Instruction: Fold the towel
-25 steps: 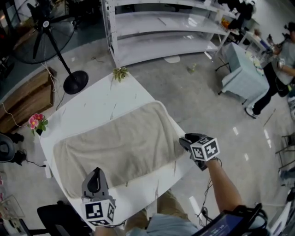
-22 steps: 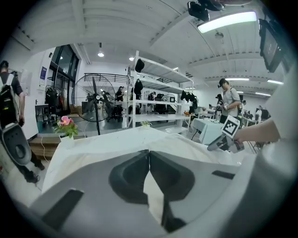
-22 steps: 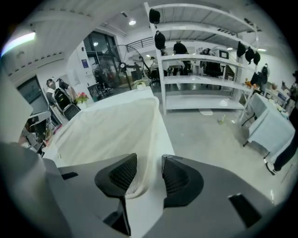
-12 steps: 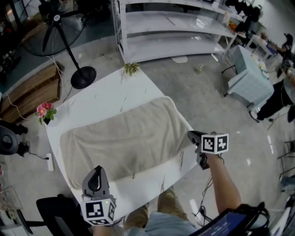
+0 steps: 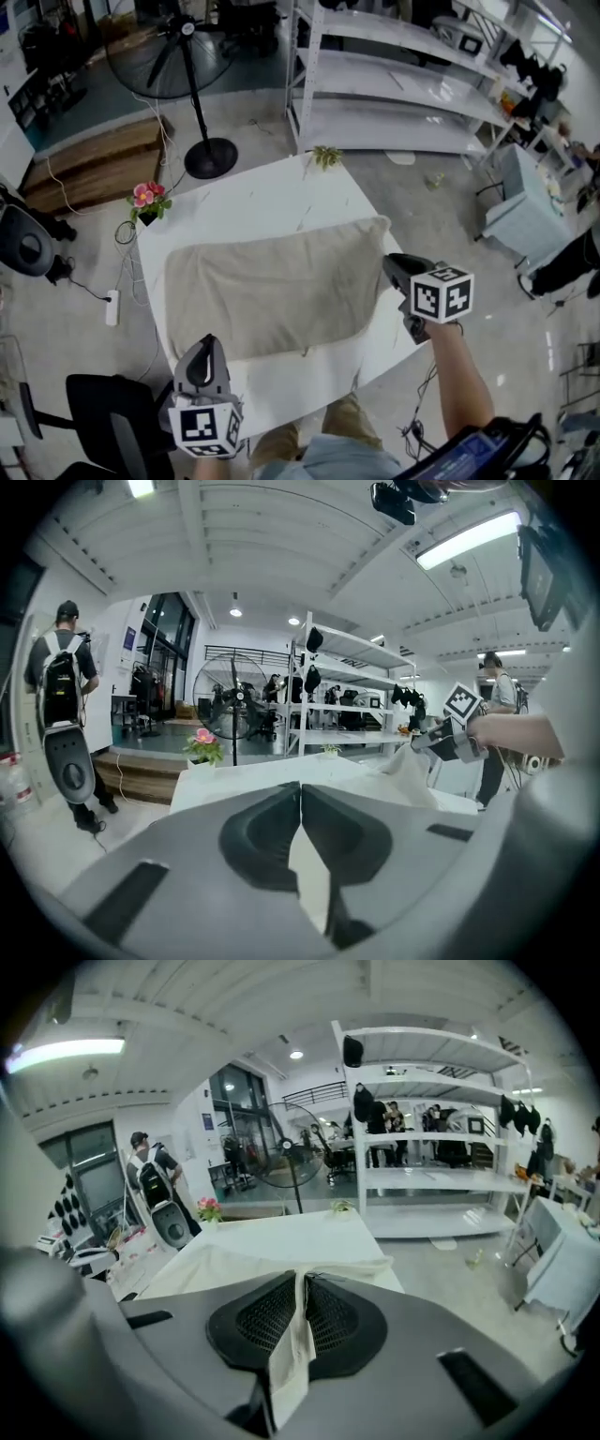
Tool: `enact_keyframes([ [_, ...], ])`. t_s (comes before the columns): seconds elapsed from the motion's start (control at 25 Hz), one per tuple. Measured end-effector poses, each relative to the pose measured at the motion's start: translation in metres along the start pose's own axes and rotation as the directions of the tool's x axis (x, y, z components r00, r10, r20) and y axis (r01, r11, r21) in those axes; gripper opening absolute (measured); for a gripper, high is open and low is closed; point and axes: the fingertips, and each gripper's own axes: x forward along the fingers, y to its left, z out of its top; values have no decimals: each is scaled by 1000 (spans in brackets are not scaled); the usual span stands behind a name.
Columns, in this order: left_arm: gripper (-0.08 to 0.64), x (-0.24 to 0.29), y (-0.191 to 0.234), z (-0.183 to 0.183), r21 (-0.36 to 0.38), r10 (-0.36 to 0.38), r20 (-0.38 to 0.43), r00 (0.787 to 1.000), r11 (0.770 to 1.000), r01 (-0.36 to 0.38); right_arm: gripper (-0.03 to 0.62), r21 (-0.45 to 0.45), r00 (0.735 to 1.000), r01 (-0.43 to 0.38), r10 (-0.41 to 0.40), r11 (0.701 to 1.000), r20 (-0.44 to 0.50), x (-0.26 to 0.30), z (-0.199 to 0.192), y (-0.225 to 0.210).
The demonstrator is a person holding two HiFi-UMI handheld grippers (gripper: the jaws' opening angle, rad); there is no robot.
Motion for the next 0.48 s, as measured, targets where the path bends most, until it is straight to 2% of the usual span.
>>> enact_keyframes([
  [0.24, 9, -36, 41, 5, -52, 83, 46, 995, 995, -81, 43, -164, 993, -114, 115, 980, -5, 34, 35, 96],
  [0.36, 9, -56, 61, 0, -71, 127, 62, 990, 990, -122, 43, -240, 984, -175, 174, 955, -25, 52, 40, 148],
  [0.48, 9, -78, 83, -6, -99, 181, 61, 982, 980, -175, 43, -309, 968, -249, 244, 918, -56, 71, 41, 205],
])
